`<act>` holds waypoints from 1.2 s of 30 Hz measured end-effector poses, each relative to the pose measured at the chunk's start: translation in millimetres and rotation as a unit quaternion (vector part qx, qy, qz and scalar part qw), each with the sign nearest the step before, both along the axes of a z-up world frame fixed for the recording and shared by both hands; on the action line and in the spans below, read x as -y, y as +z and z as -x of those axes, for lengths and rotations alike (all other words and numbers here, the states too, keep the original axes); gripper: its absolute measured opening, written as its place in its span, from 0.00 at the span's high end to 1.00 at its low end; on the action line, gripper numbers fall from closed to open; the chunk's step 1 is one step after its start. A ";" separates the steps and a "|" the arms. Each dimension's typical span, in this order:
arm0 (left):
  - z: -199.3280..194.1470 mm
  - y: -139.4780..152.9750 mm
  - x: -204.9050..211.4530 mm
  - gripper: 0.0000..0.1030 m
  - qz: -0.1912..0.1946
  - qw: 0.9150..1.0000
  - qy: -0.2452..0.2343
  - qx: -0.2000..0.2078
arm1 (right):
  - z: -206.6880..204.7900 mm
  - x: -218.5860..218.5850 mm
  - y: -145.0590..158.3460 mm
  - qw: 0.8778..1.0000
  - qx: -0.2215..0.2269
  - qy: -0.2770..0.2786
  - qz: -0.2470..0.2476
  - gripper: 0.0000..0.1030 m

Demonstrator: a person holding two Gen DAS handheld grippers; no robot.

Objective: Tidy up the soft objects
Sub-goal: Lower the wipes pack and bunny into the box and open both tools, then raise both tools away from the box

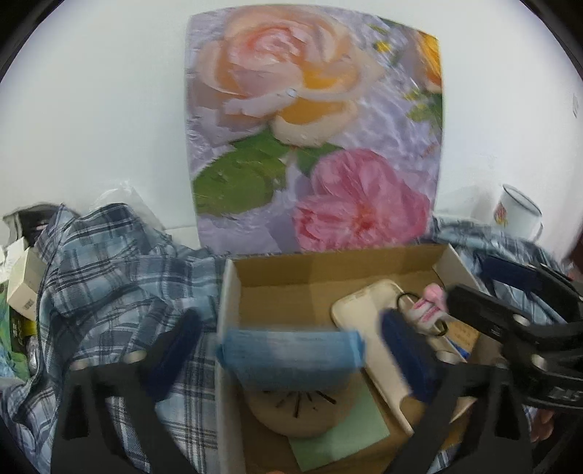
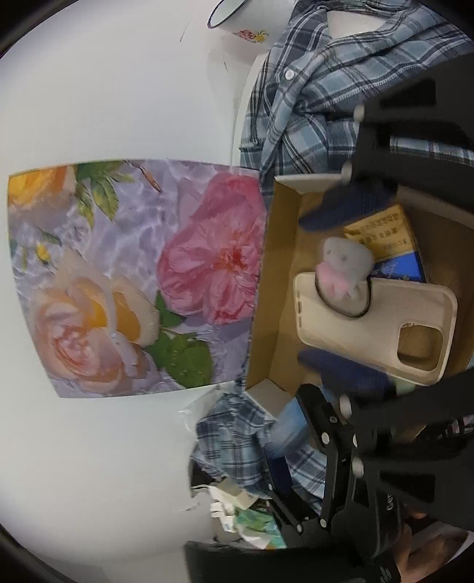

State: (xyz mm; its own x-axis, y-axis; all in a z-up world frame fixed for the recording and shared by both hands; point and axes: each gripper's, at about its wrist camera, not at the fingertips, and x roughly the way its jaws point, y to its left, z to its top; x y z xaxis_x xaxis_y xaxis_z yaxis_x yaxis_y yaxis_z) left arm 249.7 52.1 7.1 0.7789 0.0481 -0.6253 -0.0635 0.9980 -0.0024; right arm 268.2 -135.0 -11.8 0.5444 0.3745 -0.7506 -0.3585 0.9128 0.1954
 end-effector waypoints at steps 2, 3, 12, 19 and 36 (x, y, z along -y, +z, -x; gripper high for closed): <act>2.8 4.9 -3.7 0.00 0.009 1.000 -0.002 0.011 | 0.9 2.5 5.8 1.000 0.010 0.001 -0.001 0.11; 4.5 8.3 -5.1 0.00 0.015 1.000 -0.002 0.017 | 1.3 3.0 8.1 1.000 0.014 -0.001 0.000 0.03; 12.3 27.6 -10.2 0.00 0.011 0.999 0.004 0.033 | 4.1 1.0 24.8 0.999 0.036 0.004 -0.002 0.01; 23.3 44.3 -10.6 0.00 0.003 0.999 0.006 0.049 | 10.6 4.6 50.7 0.998 0.065 0.004 -0.011 0.00; 67.7 108.7 -0.1 0.00 0.007 0.995 -0.012 0.102 | 43.8 1.1 131.0 0.991 0.130 0.017 -0.015 0.00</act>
